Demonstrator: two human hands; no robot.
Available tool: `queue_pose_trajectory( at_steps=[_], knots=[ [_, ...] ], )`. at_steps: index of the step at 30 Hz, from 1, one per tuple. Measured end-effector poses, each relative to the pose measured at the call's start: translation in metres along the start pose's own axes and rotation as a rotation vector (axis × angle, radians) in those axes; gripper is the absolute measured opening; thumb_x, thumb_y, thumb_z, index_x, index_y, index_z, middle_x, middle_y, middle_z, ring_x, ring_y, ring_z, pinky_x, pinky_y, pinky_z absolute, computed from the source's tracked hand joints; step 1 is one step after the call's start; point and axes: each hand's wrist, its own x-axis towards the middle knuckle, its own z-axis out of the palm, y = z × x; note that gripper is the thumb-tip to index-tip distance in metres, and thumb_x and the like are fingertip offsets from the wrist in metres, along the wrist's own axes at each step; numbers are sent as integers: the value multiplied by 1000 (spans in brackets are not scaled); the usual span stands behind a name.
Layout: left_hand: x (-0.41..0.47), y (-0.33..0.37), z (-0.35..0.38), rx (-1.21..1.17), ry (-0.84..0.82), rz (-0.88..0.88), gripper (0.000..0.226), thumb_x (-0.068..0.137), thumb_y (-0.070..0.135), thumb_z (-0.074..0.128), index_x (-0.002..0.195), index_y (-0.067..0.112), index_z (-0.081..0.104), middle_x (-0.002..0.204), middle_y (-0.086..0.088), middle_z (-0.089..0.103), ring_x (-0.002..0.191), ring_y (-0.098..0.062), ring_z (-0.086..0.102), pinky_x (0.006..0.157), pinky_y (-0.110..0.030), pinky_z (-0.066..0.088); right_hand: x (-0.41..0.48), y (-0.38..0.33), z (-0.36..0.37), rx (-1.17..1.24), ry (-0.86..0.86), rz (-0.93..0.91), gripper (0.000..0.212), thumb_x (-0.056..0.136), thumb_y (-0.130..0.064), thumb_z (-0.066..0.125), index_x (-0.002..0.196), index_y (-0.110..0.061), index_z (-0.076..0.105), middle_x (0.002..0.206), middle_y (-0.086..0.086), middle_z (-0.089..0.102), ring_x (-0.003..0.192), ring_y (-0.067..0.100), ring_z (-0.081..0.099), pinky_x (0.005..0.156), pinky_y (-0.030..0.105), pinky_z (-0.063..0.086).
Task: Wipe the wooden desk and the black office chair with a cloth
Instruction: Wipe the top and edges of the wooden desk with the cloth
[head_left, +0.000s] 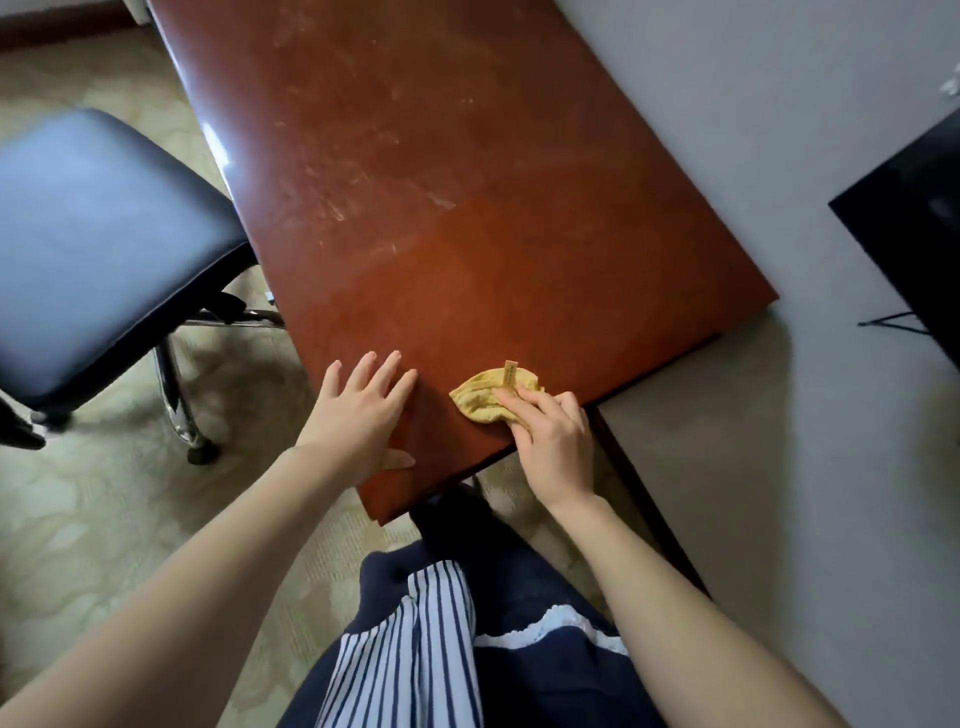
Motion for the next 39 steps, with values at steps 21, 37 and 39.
queue_pose_trajectory(
  at_steps=[21,37,39],
  knots=[
    [97,22,-39,-8,45,125,90,85,70,34,151,21,-1,159,-2,-6,146,-28,1,115,-48,6,204,182,-59,-174,198,632,33,93,-18,55,126,-20,60,124,6,59,108,29,46,85,35,40],
    [74,-17,-15,-88,254,276,80,80,57,60,143,13,39,152,-13,30,138,-41,25,108,-57,26,158,58,3,-88,171,582,29,92,-19,59,120,-20,64,116,5,61,102,27,46,87,33,39],
    [62,-32,-5,-76,235,275,82,84,60,52,148,15,27,156,-11,18,143,-39,14,113,-54,16,140,28,15,-99,145,571,28,92,-20,58,120,-20,64,117,5,60,102,26,46,87,33,40]
  ],
)
